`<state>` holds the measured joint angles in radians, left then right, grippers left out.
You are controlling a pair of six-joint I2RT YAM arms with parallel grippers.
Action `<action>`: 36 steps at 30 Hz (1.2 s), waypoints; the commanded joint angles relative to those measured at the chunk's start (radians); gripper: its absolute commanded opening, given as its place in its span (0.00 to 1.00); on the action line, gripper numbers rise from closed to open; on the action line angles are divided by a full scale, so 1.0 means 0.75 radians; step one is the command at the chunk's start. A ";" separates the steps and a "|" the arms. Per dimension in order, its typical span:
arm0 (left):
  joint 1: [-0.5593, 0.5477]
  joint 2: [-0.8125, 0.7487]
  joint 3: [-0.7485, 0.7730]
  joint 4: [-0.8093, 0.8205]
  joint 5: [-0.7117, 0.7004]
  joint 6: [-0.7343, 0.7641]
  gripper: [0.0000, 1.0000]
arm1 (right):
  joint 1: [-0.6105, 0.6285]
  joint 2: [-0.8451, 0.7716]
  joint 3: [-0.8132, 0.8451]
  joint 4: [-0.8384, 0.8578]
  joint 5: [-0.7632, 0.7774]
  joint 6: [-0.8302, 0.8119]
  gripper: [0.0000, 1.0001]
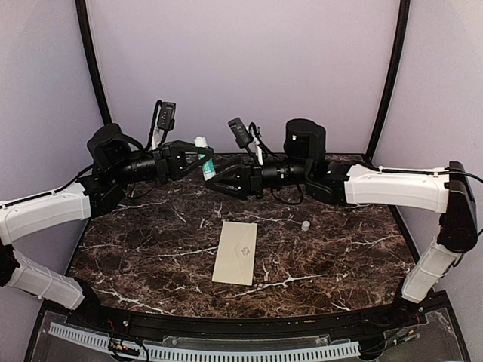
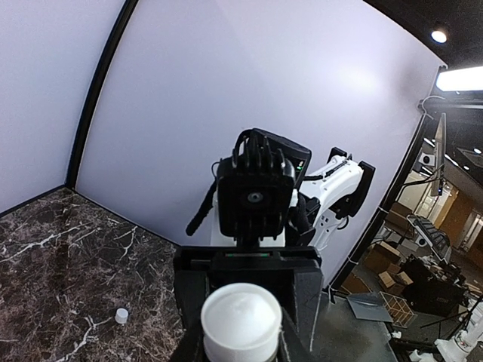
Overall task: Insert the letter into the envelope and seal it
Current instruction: Screw the solid glue.
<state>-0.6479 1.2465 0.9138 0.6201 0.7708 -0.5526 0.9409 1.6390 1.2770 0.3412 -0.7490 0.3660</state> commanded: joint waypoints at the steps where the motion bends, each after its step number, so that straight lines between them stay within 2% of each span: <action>1: 0.007 -0.033 0.008 0.059 0.029 -0.009 0.00 | 0.013 0.028 0.042 0.091 -0.041 0.029 0.45; 10: 0.007 -0.036 0.007 0.057 0.031 -0.007 0.00 | 0.014 0.040 0.040 0.165 -0.022 0.064 0.39; 15: 0.007 -0.039 0.006 0.047 0.013 0.001 0.00 | 0.014 0.044 0.039 0.166 -0.015 0.066 0.27; 19: 0.007 -0.044 0.007 0.032 0.000 0.012 0.00 | 0.013 0.048 0.037 0.145 -0.013 0.064 0.23; 23: 0.007 -0.048 0.005 0.022 -0.011 0.024 0.00 | 0.014 0.038 0.028 0.143 0.005 0.064 0.12; 26: 0.007 -0.050 0.003 0.007 -0.020 0.051 0.00 | 0.013 0.013 0.011 0.146 0.070 0.061 0.06; 30: 0.009 -0.056 0.012 -0.114 -0.103 0.186 0.00 | 0.000 -0.010 -0.010 0.149 0.162 0.072 0.07; 36: 0.000 -0.037 0.039 -0.276 -0.322 0.297 0.00 | 0.008 0.026 0.092 -0.104 0.485 0.012 0.06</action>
<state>-0.6483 1.2320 0.9161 0.5140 0.6586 -0.4419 0.9466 1.6665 1.2800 0.3527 -0.5907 0.3824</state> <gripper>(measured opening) 0.230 0.194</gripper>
